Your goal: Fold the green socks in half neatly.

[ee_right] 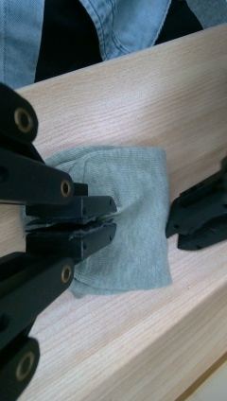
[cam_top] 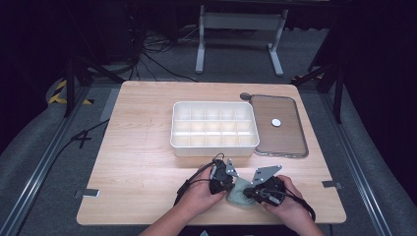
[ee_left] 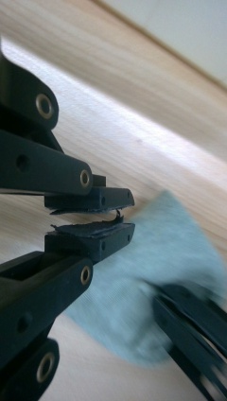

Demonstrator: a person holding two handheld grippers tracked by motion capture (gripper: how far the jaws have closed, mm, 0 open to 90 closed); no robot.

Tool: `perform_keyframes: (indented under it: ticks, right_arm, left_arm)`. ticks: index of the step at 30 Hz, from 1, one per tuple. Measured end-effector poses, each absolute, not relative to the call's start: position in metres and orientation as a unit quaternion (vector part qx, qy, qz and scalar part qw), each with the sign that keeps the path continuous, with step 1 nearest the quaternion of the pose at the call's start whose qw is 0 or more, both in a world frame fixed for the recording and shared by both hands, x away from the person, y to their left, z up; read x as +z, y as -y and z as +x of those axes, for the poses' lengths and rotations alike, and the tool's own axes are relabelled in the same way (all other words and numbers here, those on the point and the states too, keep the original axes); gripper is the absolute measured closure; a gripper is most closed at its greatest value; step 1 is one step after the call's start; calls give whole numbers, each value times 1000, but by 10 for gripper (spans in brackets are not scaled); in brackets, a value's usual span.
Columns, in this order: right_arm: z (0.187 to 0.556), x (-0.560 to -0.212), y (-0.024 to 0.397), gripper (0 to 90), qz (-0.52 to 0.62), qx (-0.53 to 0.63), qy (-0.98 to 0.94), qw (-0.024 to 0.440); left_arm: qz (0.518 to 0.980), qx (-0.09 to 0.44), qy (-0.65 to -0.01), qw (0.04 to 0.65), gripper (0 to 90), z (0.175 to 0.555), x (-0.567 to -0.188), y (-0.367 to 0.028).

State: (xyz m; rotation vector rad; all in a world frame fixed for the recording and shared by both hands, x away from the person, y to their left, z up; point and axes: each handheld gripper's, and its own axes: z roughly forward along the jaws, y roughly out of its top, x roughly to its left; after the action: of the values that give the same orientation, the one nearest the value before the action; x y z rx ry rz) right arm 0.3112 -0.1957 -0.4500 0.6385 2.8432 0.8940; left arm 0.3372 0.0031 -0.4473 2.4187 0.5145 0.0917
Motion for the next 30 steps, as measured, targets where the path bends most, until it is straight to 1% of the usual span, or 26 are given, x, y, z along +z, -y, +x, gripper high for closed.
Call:
perform_keyframes:
  ticks: [3,5,8,10,14,17,23,28,30]
  right_arm:
    - [313,-451,196,881,204,297,-932,41]
    - [313,-451,196,881,202,298,-932,41]
    - [311,-449,196,866,199,299,-932,44]
    - [308,-447,196,858,196,300,-932,48]
    - [302,-445,199,862,199,301,-931,56]
    - [300,-445,202,871,207,293,-931,60]
    - [298,-441,212,876,228,279,-929,80]
    - [301,-444,215,878,236,282,-927,78]
    - [301,-441,214,874,238,284,-925,91]
  left_arm:
    - [908,24,-181,377,831,334,-440,-2]
    - [907,17,-173,384,843,333,-441,3]
    - [917,27,-162,364,858,334,-448,13]
    - [917,28,-161,364,861,335,-452,18]
    - [935,47,-155,316,893,337,-456,25]
    - [941,48,-155,298,897,336,-455,29]
    - [942,43,-163,291,898,334,-456,31]
    - [942,37,-174,285,898,333,-454,30]
    - [938,30,-184,292,892,332,-451,25]
